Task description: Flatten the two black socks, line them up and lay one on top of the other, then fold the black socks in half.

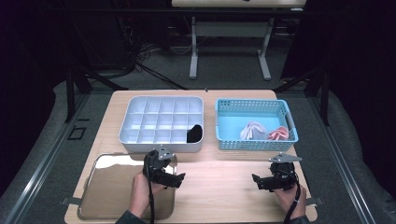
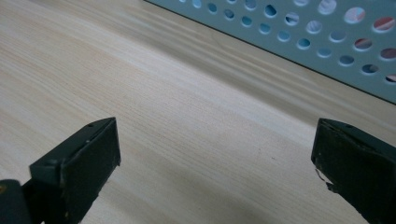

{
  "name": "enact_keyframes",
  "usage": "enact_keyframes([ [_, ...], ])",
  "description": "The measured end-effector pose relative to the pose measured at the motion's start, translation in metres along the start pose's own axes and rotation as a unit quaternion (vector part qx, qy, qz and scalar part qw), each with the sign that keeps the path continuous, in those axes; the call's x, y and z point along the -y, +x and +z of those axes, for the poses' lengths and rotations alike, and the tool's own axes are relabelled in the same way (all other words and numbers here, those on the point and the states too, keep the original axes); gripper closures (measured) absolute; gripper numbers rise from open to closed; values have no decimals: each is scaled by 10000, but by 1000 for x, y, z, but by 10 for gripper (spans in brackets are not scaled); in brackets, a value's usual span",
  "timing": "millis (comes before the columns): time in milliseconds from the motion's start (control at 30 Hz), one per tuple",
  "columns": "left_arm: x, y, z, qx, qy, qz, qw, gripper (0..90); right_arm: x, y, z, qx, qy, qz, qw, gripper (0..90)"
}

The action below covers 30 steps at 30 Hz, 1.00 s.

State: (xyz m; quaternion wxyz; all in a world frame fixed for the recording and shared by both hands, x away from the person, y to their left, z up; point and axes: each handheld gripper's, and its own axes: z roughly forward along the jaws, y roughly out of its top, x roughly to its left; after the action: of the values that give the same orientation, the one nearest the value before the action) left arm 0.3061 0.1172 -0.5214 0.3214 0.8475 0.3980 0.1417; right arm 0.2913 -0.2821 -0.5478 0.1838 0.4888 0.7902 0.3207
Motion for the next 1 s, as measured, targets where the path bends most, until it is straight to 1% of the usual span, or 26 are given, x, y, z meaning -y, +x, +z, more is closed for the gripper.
enact_keyframes([
  [33,1,0,0,17,17,14,10000,10,-1,0,-1,-26,48,-27,10000,0],
  [100,3,-2,0,39,10,15,10000,8,-3,0,-2,-13,-13,-13,10000,0],
  [133,4,-3,0,44,-27,16,10000,5,-4,0,-2,-28,4,-13,10000,0],
  [200,5,-4,0,62,-7,22,10000,4,-5,0,-3,-62,-19,-21,10000,0],
  [233,5,-5,0,42,-35,23,10000,4,-6,0,-3,-47,5,-33,10000,0],
  [300,6,-6,1,87,-37,29,10000,4,-7,0,-3,-54,56,-47,10000,0],
  [367,7,-8,1,76,-62,27,9999,4,-8,-1,-4,-78,79,-40,9999,0],
  [400,8,-9,1,117,-57,11,9999,4,-9,-1,-4,-91,85,-32,9999,0],
  [433,8,-10,2,87,-62,43,9999,3,-9,-2,-5,-114,85,-15,9999,0],
  [500,9,-13,3,117,-56,52,9999,3,-10,-2,-6,-116,111,-8,9999,0],
  [533,10,-14,4,146,-51,29,9999,3,-12,-3,-7,-116,135,10,9998,0],
  [633,11,-19,8,201,-53,52,9998,3,-15,-4,-10,-189,160,19,9997,0],
  [733,12,-25,13,234,-68,87,9997,3,-19,-5,-14,-161,172,-1,9997,1],
  [767,12,-27,14,270,-80,67,9996,3,-21,-6,-14,-178,147,-8,9997,3],
  [833,11,-30,17,281,-57,120,9995,3,-24,-6,-16,-163,161,-22,9997,3],
  [900,11,-32,18,346,-46,112,9993,3,-26,-6,-17,-184,113,-23,9998,4],
  [1000,11,-37,21,378,-44,146,9992,3,-29,-8,-20,-155,114,-29,9998,6],
])
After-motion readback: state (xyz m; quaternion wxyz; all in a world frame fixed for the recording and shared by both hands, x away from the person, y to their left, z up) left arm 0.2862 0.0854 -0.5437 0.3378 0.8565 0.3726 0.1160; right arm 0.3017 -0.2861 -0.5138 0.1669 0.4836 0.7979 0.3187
